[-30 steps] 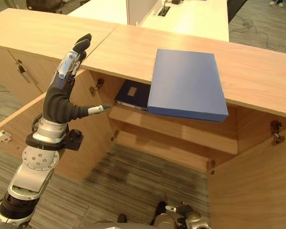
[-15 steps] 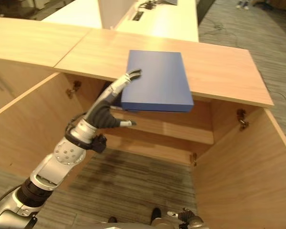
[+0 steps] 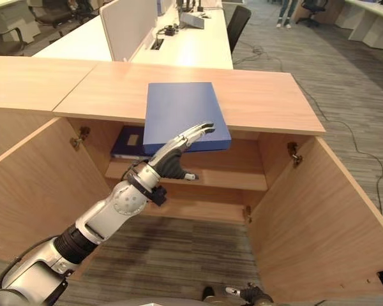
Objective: Put the empty folder in the office cabinet
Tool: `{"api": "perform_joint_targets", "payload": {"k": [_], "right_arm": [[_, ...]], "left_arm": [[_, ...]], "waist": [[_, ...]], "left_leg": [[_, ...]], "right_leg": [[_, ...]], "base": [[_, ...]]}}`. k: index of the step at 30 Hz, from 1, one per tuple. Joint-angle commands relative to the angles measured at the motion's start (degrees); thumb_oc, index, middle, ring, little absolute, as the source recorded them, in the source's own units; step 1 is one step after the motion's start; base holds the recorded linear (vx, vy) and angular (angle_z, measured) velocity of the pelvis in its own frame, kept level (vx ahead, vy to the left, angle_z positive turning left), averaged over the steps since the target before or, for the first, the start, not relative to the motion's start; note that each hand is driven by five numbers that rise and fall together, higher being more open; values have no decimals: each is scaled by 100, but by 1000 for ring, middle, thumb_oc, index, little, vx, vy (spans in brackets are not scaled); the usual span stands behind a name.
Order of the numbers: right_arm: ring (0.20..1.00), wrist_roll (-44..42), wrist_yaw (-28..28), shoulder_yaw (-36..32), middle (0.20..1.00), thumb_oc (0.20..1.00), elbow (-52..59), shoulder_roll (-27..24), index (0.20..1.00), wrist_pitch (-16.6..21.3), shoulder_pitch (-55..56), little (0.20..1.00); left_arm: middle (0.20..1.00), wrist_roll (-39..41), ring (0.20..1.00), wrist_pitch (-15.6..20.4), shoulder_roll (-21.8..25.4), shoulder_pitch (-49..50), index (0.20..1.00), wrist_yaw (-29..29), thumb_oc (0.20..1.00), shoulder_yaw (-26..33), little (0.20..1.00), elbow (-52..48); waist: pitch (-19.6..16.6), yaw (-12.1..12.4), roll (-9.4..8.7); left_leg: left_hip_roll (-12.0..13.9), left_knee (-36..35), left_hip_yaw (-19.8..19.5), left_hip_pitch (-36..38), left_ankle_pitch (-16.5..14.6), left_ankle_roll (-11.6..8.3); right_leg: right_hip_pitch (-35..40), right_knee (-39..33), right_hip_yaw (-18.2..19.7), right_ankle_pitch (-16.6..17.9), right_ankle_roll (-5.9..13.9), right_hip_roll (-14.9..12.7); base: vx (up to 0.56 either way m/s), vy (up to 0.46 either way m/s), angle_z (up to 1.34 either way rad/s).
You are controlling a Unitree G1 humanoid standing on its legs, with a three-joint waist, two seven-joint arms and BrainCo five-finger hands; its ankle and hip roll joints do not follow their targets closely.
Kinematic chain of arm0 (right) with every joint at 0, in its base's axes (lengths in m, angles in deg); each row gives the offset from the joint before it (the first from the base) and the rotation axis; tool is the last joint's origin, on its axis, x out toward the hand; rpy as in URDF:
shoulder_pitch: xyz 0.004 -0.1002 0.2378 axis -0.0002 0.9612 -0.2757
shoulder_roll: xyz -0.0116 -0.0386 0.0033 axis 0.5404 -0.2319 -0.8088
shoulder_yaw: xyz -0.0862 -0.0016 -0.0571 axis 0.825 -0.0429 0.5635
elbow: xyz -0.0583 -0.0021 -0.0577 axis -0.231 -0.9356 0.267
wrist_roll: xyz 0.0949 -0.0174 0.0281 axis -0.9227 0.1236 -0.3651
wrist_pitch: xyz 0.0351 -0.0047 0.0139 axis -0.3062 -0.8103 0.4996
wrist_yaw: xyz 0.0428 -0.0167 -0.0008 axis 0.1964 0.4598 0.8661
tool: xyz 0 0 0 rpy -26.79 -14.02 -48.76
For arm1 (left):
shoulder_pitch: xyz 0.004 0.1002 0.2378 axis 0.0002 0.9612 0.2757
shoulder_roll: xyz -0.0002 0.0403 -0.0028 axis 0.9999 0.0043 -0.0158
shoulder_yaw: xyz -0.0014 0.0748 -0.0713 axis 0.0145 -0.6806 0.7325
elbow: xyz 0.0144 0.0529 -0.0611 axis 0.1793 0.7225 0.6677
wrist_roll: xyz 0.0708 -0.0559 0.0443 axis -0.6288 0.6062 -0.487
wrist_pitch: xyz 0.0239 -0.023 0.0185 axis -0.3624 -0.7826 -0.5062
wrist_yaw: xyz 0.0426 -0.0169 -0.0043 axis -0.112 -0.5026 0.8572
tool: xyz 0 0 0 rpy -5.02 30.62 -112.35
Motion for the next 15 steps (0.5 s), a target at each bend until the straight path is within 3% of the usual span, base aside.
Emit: {"api": "perform_joint_targets", "payload": {"k": [1, 10, 15], "right_arm": [[1000, -252, -155, 100, 1000, 1000, -363, -33, 1000, 44, -265, 1000], [1000, -263, -264, 204, 1000, 1000, -552, -99, 1000, 60, -407, 1000], [1000, -220, -279, 240, 1000, 1000, -642, -109, 1000, 71, -433, 1000]], "left_arm": [[1000, -618, 1000, 17, -122, -1241, 1000, 513, 1000, -94, 1000, 587], [1000, -1787, 1000, -434, -599, -2070, 1000, 1178, 1000, -251, 1000, 2065], [1000, -2250, 1000, -586, -585, -2250, 1000, 1346, 1000, -189, 1000, 2239]], "waist": [[35, -16, -144], [-47, -128, -80], [-71, -133, -57]], "left_leg": [[49, -90, -214, 77, -343, -19], [110, -89, -99, 140, -316, -69], [131, -87, -95, 151, -302, -85]], "right_leg": [[210, 45, 16, -580, 281, 107], [243, 45, 90, -623, 238, 190], [270, 45, 75, -646, 212, 210]], "base": [[28, -48, -13], [11, -29, -9], [-1, -7, -3]]}}
